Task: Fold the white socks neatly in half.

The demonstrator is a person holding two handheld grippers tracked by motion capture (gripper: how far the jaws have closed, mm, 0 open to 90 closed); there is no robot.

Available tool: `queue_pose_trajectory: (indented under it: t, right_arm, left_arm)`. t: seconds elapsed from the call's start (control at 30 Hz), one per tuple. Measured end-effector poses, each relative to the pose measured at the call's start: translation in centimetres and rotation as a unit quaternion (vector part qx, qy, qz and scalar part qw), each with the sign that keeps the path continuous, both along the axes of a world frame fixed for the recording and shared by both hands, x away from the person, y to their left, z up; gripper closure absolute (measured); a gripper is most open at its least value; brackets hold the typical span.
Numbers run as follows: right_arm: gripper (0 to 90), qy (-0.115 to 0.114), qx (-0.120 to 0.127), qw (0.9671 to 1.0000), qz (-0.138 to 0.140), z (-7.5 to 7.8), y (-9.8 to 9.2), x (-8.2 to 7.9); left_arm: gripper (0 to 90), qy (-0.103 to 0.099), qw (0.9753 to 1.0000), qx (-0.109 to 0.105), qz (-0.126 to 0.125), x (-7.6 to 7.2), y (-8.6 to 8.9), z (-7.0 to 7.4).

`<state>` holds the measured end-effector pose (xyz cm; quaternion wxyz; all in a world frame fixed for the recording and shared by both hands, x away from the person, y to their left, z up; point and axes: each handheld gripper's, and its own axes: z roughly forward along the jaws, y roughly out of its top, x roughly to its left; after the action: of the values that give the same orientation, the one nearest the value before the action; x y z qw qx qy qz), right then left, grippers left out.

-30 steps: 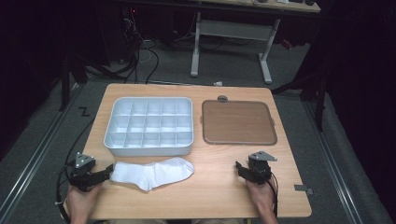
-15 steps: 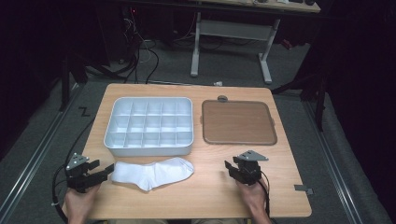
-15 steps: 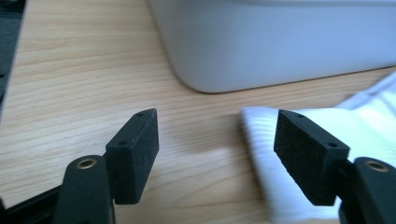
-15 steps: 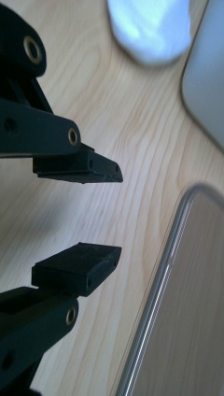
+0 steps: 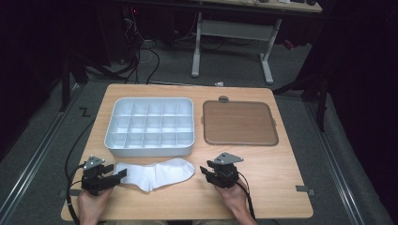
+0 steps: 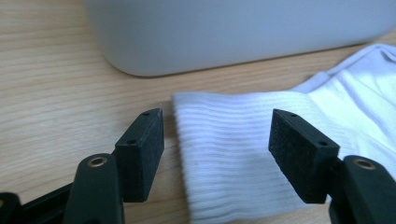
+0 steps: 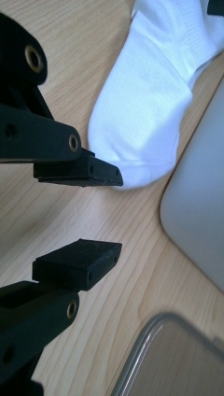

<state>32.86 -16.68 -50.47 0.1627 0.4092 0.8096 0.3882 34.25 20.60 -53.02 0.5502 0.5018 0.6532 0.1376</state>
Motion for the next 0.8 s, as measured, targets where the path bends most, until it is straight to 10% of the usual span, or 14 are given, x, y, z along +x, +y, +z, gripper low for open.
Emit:
queue_pose_trajectory:
  t: [0.8]
  right_arm:
    - [85.6, 0.032, -0.037, 0.9982, 0.035, -1.9, 3.5, 1.5]
  left_arm:
    - [38.2, -0.010, 0.9993, 0.037, 0.001, -0.2, -1.3, -0.8]
